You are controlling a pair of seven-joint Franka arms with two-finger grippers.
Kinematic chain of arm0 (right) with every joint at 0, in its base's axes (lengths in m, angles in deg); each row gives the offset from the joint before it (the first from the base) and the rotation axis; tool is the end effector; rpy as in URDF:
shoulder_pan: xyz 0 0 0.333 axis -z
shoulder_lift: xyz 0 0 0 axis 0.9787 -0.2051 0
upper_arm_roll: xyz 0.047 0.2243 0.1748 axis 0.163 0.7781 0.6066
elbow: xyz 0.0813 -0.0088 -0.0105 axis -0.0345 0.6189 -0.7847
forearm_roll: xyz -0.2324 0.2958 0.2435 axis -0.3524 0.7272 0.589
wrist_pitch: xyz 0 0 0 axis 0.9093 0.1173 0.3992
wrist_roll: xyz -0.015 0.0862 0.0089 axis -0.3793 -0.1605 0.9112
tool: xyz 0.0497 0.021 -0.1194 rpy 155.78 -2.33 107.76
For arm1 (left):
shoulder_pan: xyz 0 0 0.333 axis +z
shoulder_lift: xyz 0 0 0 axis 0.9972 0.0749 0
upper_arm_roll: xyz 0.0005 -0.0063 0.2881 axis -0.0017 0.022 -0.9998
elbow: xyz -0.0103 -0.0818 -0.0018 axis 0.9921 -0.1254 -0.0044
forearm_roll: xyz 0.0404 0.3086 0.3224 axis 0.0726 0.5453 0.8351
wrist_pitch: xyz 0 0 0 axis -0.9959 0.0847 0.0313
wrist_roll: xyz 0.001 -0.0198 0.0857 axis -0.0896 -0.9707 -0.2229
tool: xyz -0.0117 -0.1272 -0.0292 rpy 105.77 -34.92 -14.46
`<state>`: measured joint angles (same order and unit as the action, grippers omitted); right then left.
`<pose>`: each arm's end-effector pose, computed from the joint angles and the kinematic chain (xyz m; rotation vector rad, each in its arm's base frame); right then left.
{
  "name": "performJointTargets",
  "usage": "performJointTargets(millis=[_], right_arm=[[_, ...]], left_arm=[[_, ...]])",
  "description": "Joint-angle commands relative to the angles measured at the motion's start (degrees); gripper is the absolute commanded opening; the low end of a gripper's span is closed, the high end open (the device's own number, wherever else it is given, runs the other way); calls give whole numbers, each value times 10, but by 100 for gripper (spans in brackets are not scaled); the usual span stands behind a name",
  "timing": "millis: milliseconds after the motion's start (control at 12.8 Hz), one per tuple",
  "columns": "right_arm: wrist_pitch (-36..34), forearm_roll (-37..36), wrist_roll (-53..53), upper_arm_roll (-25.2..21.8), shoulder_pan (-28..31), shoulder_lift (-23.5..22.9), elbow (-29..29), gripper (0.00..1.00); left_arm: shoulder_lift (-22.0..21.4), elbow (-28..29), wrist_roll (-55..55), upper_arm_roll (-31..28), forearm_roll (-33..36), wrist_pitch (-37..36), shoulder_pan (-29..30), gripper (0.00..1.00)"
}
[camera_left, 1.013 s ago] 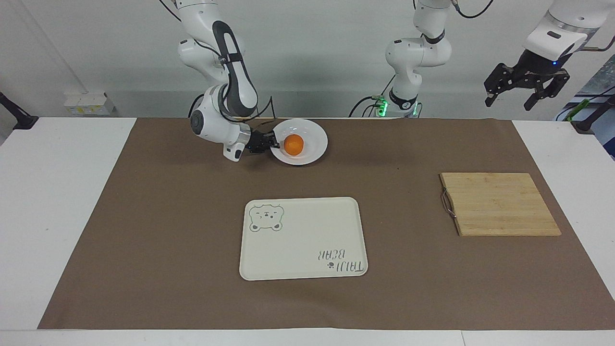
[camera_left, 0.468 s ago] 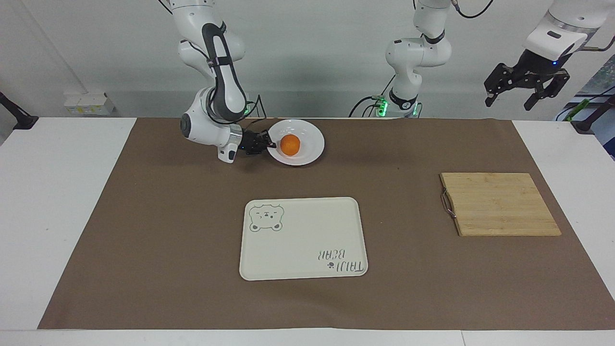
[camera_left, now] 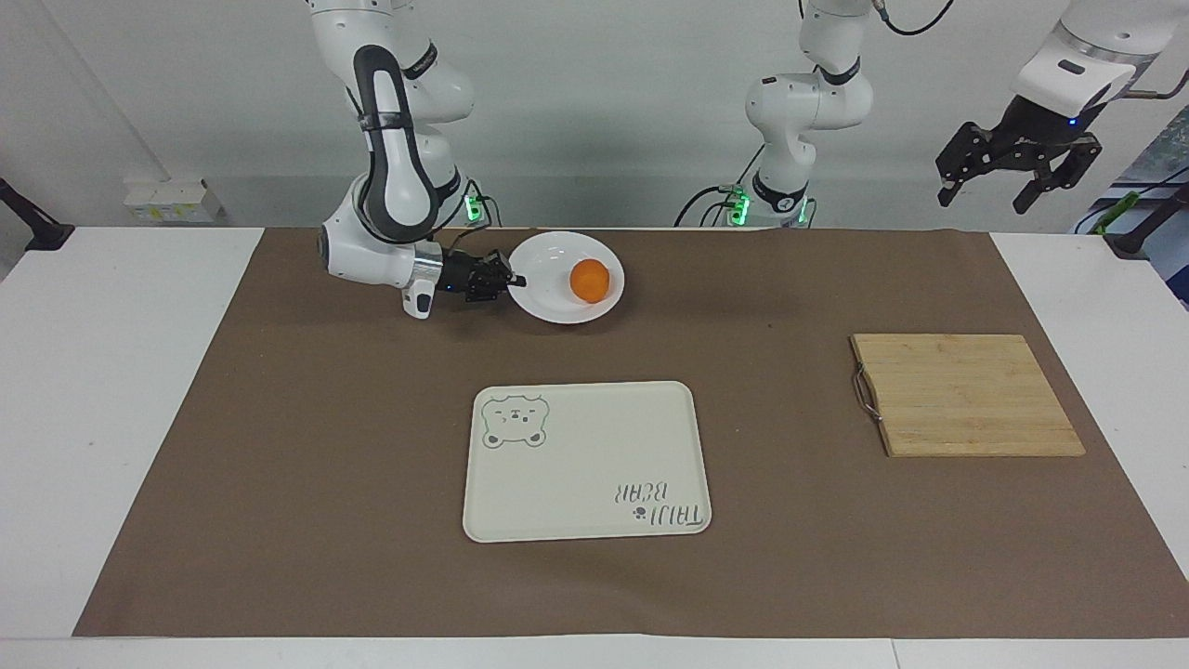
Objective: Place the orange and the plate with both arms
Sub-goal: 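Slide the plate with the right gripper onto the bear tray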
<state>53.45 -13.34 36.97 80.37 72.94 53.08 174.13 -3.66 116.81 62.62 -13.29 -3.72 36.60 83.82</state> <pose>0.4380 0.1190 0.1865 -2.1474 -0.1888 0.2308 0.5785 -0.0028 0.6534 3.1118 -0.2907 0.0181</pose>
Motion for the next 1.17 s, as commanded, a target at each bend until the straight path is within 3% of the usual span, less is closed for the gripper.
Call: performJointTargets(millis=[0,390,701,1091], right_arm=[[-29,35,18,2,15,-28,-45,0],[-9,50,-38,-1,23,-99,-164,0],[61,75,-147,1,10,-152,-256,0],[99,115,-154,4,1,-260,-384,0]], left_arm=[[-13,13,-6,5,0,-2,7,100],[-13,13,-6,5,0,-2,7,100],[-12,13,-6,5,0,-2,6,100],[-13,13,-6,5,0,-2,7,100]])
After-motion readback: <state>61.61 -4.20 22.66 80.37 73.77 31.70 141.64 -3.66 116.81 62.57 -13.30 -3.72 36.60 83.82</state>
